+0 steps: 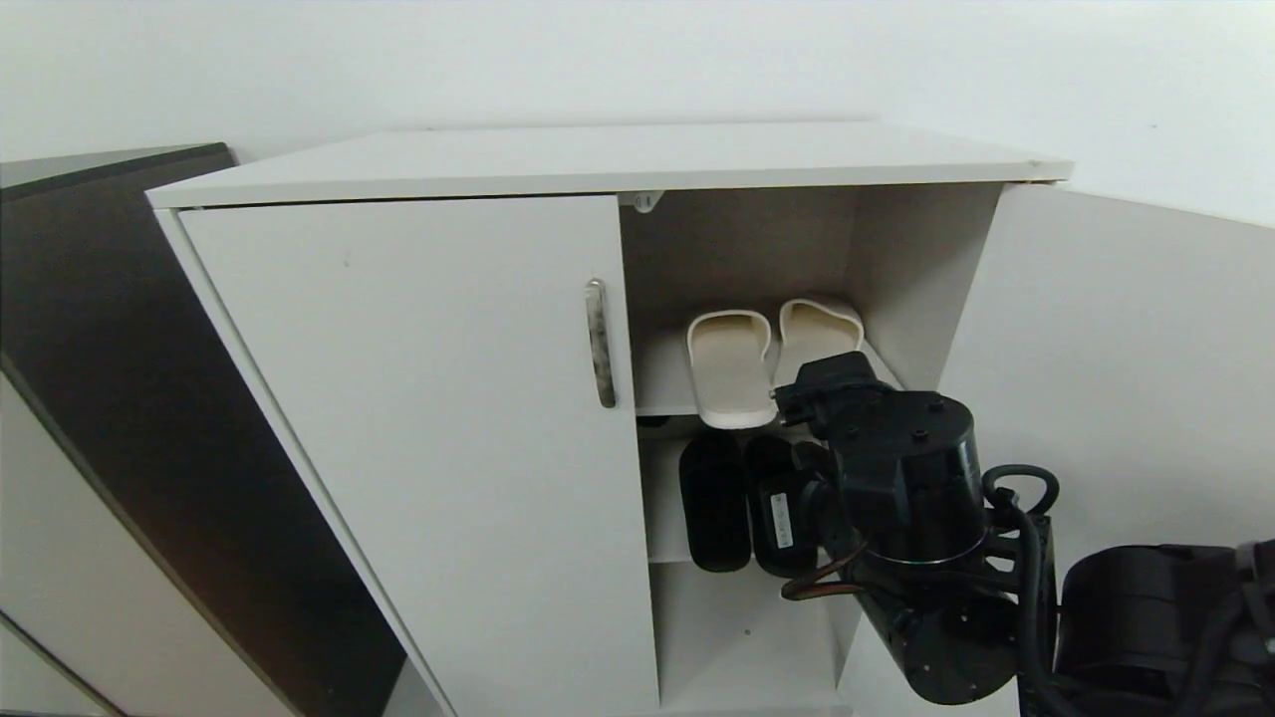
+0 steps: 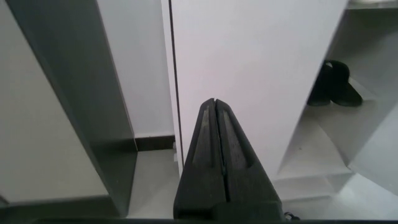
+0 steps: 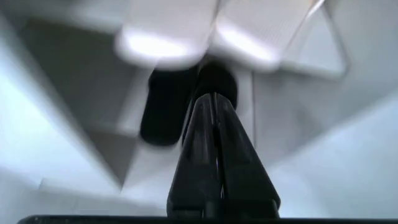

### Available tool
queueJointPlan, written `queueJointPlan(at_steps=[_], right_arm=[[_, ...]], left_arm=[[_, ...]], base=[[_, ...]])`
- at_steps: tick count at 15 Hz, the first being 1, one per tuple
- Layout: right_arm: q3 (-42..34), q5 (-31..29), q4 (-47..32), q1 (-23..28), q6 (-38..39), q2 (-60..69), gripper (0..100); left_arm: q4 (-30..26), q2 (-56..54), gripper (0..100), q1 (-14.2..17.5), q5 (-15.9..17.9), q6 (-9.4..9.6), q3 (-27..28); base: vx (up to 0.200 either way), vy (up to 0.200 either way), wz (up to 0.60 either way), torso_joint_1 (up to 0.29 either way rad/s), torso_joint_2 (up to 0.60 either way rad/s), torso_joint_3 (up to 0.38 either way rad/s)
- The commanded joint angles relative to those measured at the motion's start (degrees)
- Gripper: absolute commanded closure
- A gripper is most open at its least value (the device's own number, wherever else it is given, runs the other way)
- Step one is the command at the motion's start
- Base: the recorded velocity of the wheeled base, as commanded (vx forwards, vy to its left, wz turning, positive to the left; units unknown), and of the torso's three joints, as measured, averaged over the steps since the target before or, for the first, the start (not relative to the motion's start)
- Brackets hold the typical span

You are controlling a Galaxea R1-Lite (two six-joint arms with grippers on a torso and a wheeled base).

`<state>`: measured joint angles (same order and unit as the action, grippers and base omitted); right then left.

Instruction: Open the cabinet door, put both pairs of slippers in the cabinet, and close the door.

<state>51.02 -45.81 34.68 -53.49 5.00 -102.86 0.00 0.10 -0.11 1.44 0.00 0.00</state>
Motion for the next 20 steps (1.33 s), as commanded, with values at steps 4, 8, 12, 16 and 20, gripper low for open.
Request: queueJointPlan(at_steps=[4, 8, 12, 16, 20], right_arm=[[-1.01, 0.2, 0.12, 0.05, 0.01, -0.32, 100], [-2.06, 0.37, 1.35, 0.14, -0.08, -0.32, 100], [-2.41, 0.55, 2.14, 0.32, 0.01, -0.32, 100], [-2.85, 0.55, 2.14, 0.41, -0.16, -0.23, 100], [-2.85, 0.81, 2.14, 0.85, -0.16, -0.14, 100]], left_arm=[[0.0, 0.08, 100, 0.02, -0.03, -0.09, 0.0], [0.0, 0.08, 100, 0.02, -0.03, -0.35, 0.0], [0.0, 0.08, 100, 0.02, -0.03, -0.35, 0.0], [0.0, 0.08, 100, 0.02, -0.03, -0.35, 0.0], [0.0, 0.08, 100, 0.02, -0.03, -0.35, 0.0]], base=[[-0.2, 0.0, 0.0, 0.004, 0.0, 0.004], [-0.2, 0.0, 0.0, 0.0, 0.0, 0.001], [-0.2, 0.0, 0.0, 0.002, 0.0, 0.002], [-0.2, 0.0, 0.0, 0.005, 0.0, 0.004], [-0.05, 0.0, 0.0, 0.002, 0.0, 0.001]])
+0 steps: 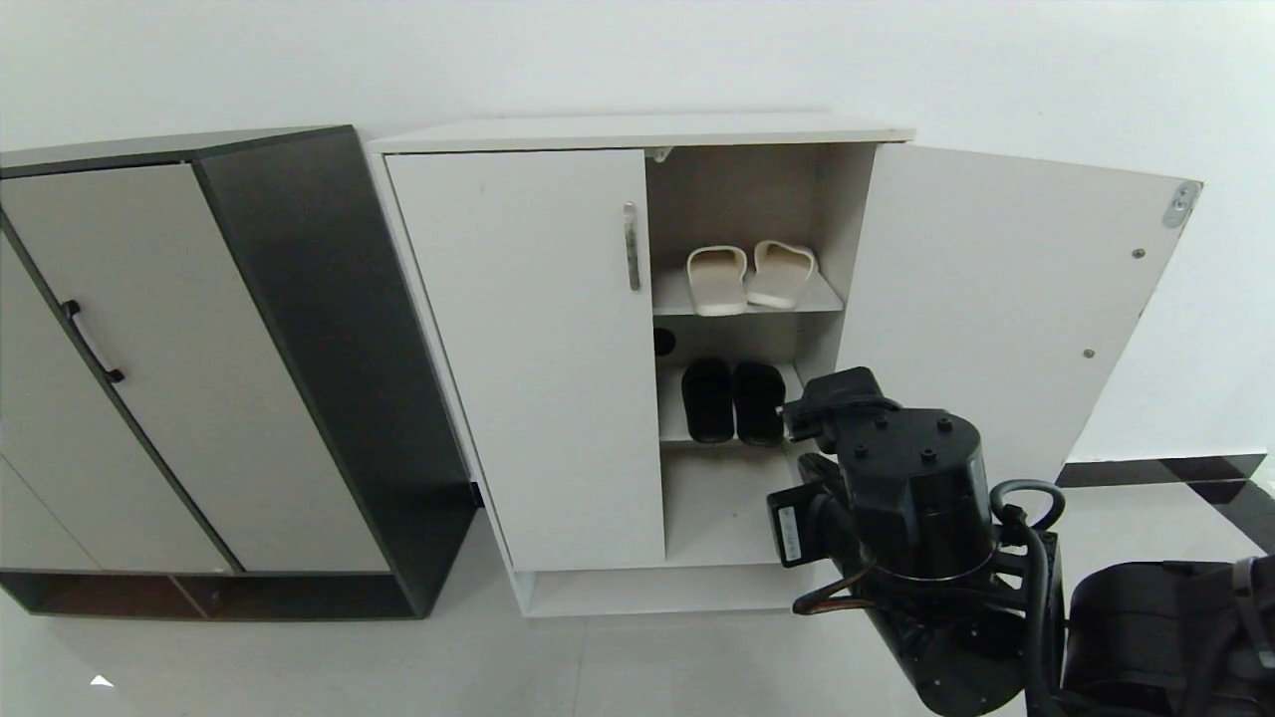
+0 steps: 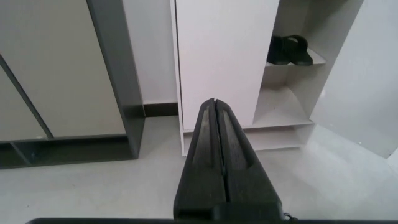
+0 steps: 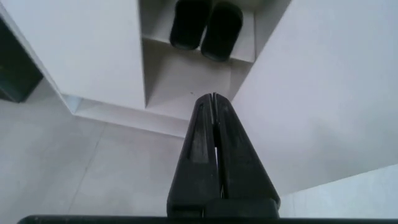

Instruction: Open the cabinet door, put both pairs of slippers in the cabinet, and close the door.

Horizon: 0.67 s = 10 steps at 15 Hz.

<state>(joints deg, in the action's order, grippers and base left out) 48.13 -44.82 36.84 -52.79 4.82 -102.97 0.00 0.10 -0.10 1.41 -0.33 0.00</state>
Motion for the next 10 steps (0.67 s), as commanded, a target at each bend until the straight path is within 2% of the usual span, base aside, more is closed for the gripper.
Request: queueJointPlan(at_steps=[1, 10], right_arm=[[-0.76, 1.14, -0.01, 0.14, -0.16, 0.32, 100], [-1.72, 3.43, -0.01, 0.31, -0.42, 0.14, 100]], left_arm=[[0.0, 0.08, 100, 0.01, -0.01, -0.02, 0.0], [-0.09, 0.08, 100, 0.01, -0.01, -0.02, 0.0]], base=[[0.0, 0.0, 0.0, 0.0, 0.0, 0.0], [0.0, 0.0, 0.0, 0.0, 0.0, 0.0]])
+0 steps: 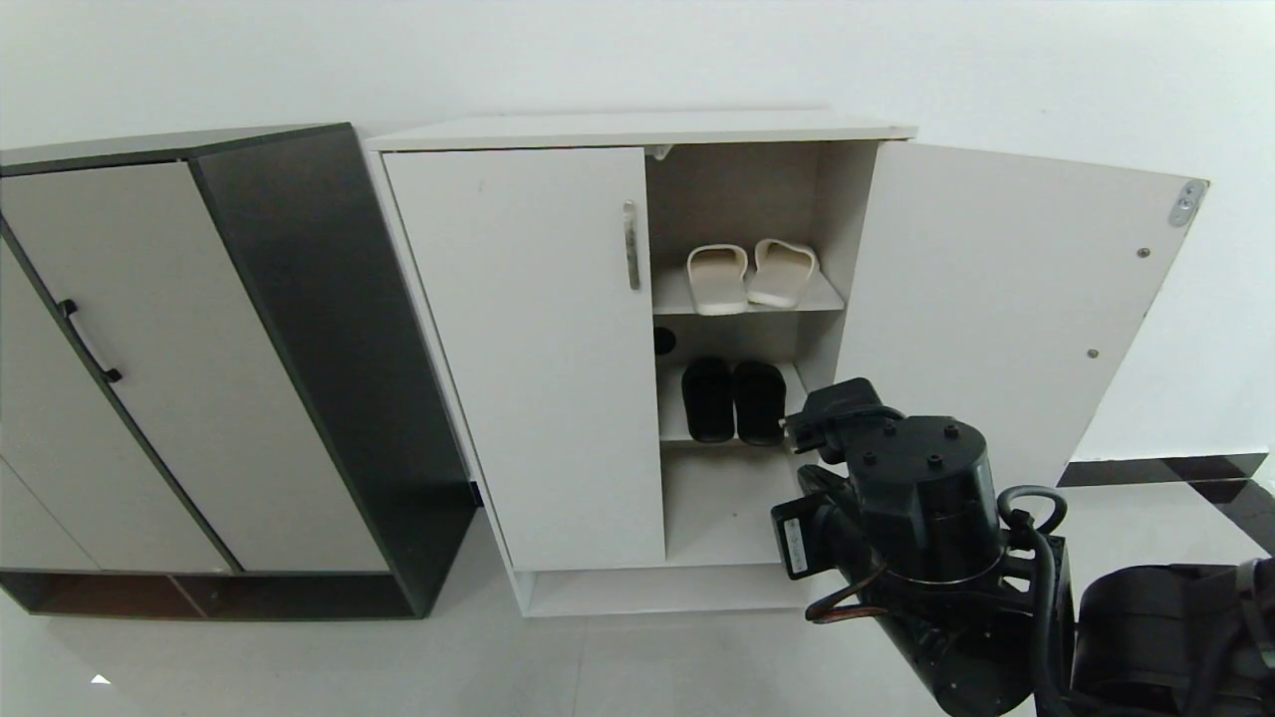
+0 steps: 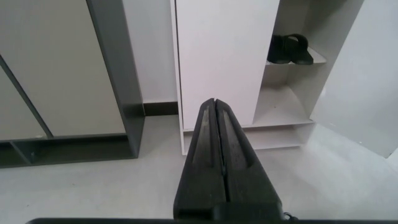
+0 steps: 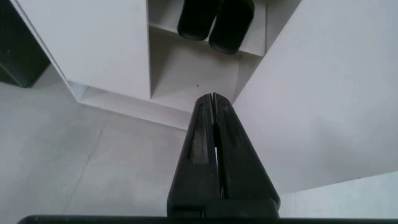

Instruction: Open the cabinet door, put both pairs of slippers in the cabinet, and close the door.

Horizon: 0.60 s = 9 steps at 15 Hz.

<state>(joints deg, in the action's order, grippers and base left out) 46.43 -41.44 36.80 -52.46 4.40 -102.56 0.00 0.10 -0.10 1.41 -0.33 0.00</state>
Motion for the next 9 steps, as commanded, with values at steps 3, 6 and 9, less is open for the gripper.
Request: queueJointPlan(at_steps=[3, 6, 9], right_arm=[[-0.03, 1.18, 0.02, 0.51, 0.08, -0.45, 100], [-0.03, 1.18, 0.02, 0.51, 0.08, -0.45, 100], [-0.03, 1.18, 0.02, 0.6, 0.08, -0.45, 100]], left_arm=[[0.0, 0.08, 100, 0.01, -0.01, 0.07, 0.0], [0.0, 0.08, 100, 0.01, -0.01, 0.07, 0.0], [0.0, 0.08, 100, 0.01, -0.01, 0.07, 0.0]], base=[[0.0, 0.0, 0.0, 0.0, 0.0, 0.0], [0.0, 0.0, 0.0, 0.001, -0.03, -0.035], [0.0, 0.0, 0.0, 0.012, -0.18, -0.313]])
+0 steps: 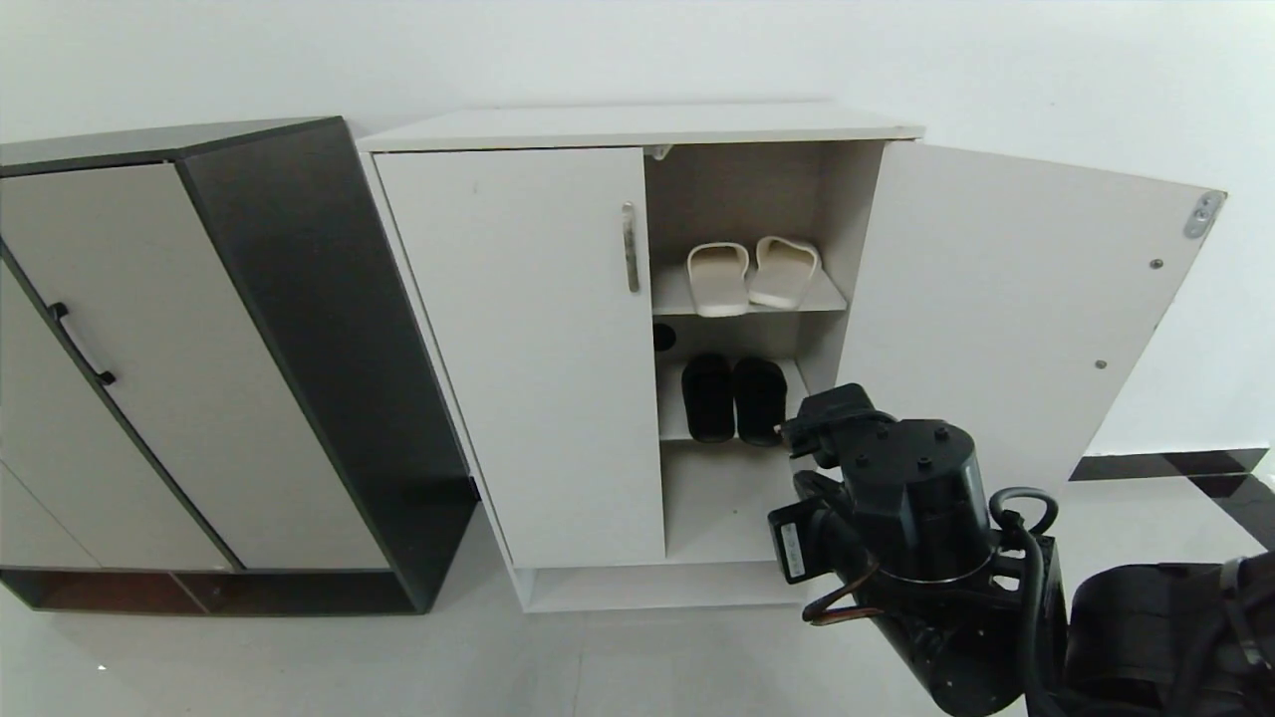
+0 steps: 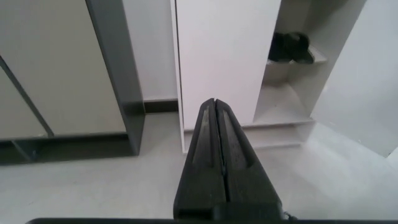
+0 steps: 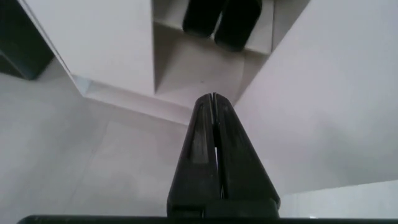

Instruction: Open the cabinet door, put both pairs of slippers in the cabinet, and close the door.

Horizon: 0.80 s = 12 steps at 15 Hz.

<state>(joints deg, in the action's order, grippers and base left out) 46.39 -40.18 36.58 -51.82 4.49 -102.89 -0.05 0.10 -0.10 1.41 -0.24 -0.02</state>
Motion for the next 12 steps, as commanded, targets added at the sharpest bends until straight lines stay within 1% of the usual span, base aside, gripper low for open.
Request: queueJointPlan(at_steps=[1, 4, 12], right_arm=[[0.02, -0.07, 0.15, -0.03, 0.0, -0.12, 100], [0.02, -0.07, 0.15, -0.03, 0.0, -0.12, 100], [-0.07, -0.07, 0.15, -0.03, 0.0, -0.12, 100]], left_arm=[[0.05, 0.08, 100, 0.01, -0.01, -0.02, 0.02], [0.05, 0.08, 100, 0.01, -0.01, -0.02, 0.02], [0.05, 0.08, 100, 0.01, 0.08, -0.02, 0.02]], base=[[0.0, 0.0, 0.0, 0.085, -0.44, -0.373], [0.0, 0.0, 0.0, 0.054, -0.54, -0.357], [0.0, 0.0, 0.0, 0.135, -0.47, -0.334]])
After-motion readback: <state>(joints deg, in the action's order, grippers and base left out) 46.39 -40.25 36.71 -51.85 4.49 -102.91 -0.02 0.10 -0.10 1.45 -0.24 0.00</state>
